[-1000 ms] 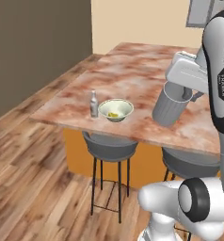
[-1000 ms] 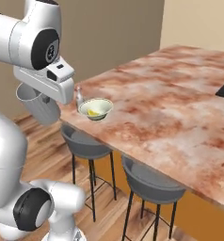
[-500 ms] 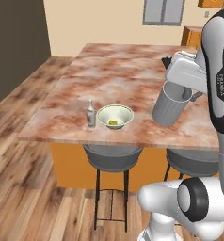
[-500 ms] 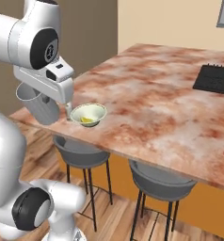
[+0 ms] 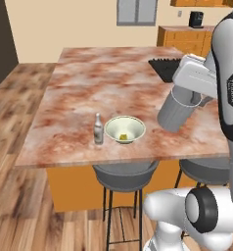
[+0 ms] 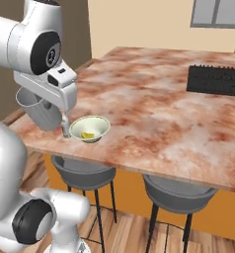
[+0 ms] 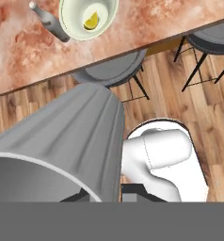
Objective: There is a bowl on the dining counter. Grab a lemon wedge from the fridge and place it in the bowl. Then get the liquor bottle and glass cup from the cabinet and place them next to the bowl.
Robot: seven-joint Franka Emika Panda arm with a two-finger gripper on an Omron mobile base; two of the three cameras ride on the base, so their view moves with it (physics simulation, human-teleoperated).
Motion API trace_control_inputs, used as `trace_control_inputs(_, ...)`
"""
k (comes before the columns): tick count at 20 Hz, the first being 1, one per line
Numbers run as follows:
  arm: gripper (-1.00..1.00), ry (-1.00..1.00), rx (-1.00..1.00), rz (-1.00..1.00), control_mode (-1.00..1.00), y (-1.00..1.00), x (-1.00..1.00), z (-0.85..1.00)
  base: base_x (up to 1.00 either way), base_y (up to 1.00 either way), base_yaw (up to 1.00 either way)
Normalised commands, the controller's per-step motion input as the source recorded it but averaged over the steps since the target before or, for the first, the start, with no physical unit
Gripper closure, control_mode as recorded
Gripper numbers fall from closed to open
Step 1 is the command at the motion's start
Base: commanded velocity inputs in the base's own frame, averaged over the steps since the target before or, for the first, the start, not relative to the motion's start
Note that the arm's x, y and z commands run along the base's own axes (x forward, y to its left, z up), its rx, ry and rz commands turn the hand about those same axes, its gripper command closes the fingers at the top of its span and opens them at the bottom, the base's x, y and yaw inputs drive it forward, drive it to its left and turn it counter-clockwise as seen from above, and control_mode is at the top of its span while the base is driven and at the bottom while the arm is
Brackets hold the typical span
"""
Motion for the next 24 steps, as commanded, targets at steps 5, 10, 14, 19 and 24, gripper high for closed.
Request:
trace_control_inputs(5,1.0,0.0,0.0,-0.16,-1.0,-0.02,0.98,-0.31,0.0,0.0,0.0)
trace_control_inputs(10,1.0,0.0,0.0,-0.06,-1.0,-0.34,0.92,-0.5,0.0,0.0,0.0)
trace_control_inputs(14,1.0,0.0,0.0,-0.01,-1.0,-0.57,0.66,-0.57,0.0,0.0,0.0)
trace_control_inputs(19,1.0,0.0,0.01,0.0,-1.0,-0.67,0.5,-0.49,0.0,0.0,0.0)
trace_control_inputs(24,1.0,0.01,0.01,0.0,-1.0,-0.41,0.73,-0.42,0.0,0.0,0.0)
